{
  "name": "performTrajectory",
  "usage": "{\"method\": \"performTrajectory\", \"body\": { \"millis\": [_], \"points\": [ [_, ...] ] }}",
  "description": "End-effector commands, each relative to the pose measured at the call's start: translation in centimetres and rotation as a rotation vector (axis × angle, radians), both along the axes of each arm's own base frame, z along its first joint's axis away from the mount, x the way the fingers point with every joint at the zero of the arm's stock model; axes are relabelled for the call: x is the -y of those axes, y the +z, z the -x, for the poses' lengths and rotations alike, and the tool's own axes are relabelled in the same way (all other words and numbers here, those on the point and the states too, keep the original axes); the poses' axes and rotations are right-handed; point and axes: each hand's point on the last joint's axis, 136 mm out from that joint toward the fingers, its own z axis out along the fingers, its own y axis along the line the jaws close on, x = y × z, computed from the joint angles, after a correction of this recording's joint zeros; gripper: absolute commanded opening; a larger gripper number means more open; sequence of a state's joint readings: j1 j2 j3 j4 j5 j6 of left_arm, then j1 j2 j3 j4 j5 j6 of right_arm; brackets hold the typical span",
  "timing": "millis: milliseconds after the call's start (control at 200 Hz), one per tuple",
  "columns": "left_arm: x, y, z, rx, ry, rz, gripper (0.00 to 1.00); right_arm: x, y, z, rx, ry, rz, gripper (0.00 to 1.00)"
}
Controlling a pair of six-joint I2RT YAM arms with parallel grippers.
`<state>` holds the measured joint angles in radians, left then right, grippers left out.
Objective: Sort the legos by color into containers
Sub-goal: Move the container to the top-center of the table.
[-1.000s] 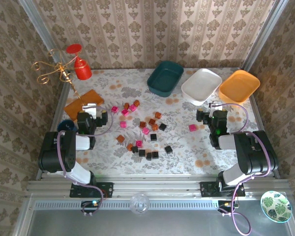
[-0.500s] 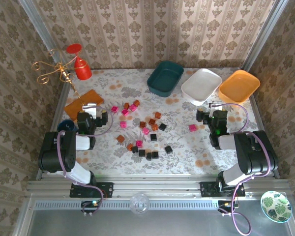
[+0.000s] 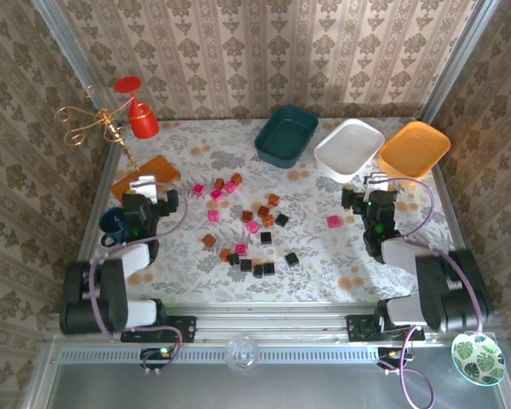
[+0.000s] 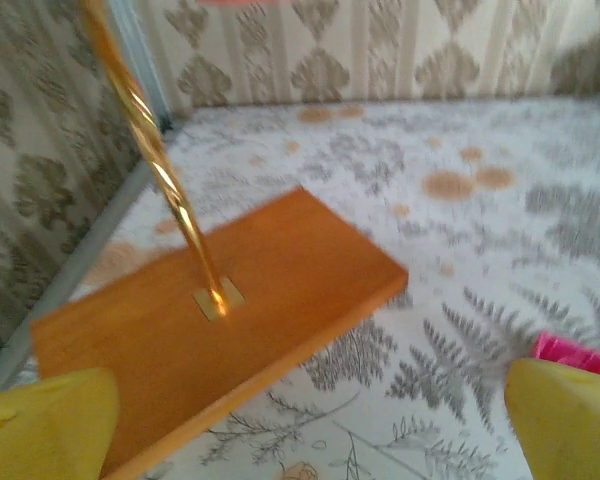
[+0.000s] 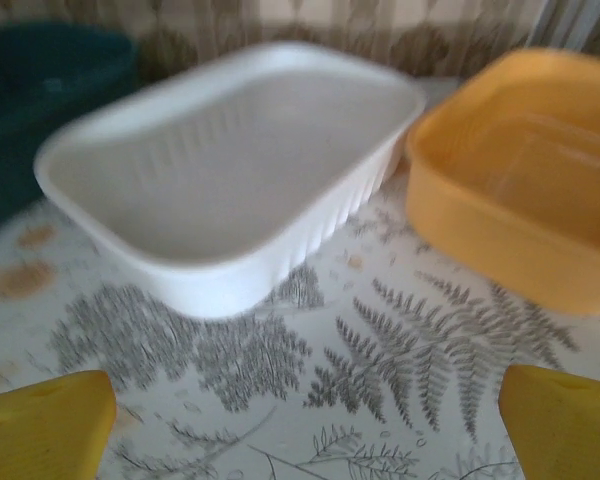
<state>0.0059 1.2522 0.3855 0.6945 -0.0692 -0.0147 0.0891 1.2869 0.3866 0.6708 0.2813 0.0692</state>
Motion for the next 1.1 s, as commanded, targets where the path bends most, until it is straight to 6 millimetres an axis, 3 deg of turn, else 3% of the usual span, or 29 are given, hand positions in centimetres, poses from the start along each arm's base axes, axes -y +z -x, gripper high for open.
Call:
{"method": "performTrajectory", "body": {
  "millis": [0,105,200,375,565,715,865,980,1095],
  "points": [
    [-2.1,2.5,1.4,-0.057,0.156,0.202,1.00,3.4,4.4,2.4,0.103,-0.222,-0.171,1.00],
    [0.3,4.4,2.0,-0.040,0.024,0.319,1.00,4.2,7.0,3.7,0.133,-0.271,-0.238,1.00],
    [3.2,5.8,2.1,0.008,-0.114,0.451,1.00,4.1,8.1,2.5,0.032,-0.269,-0.196,1.00],
    [8.9,6.4,2.0,-0.009,-0.285,0.509,1.00,4.6,7.1,-2.8,-0.156,-0.284,-0.183,1.00],
    [12.4,5.2,2.1,-0.090,-0.341,0.464,1.00,5.6,3.7,-10.3,-0.282,-0.236,-0.454,1.00],
    [13.4,4.6,2.7,-0.118,-0.361,0.450,1.00,6.7,0.9,-15.2,-0.349,-0.252,-0.508,1.00],
    [13.4,4.0,3.5,-0.141,-0.357,0.431,1.00,7.3,-3.2,-18.3,-0.454,-0.263,-0.621,1.00],
    [13.0,3.7,4.0,-0.143,-0.337,0.415,1.00,5.8,-4.6,-19.2,-0.510,-0.186,-0.722,0.98],
    [12.5,3.1,4.4,-0.143,-0.311,0.404,1.00,2.4,-3.5,-17.4,-0.528,-0.074,-0.779,0.97]
  ]
}}
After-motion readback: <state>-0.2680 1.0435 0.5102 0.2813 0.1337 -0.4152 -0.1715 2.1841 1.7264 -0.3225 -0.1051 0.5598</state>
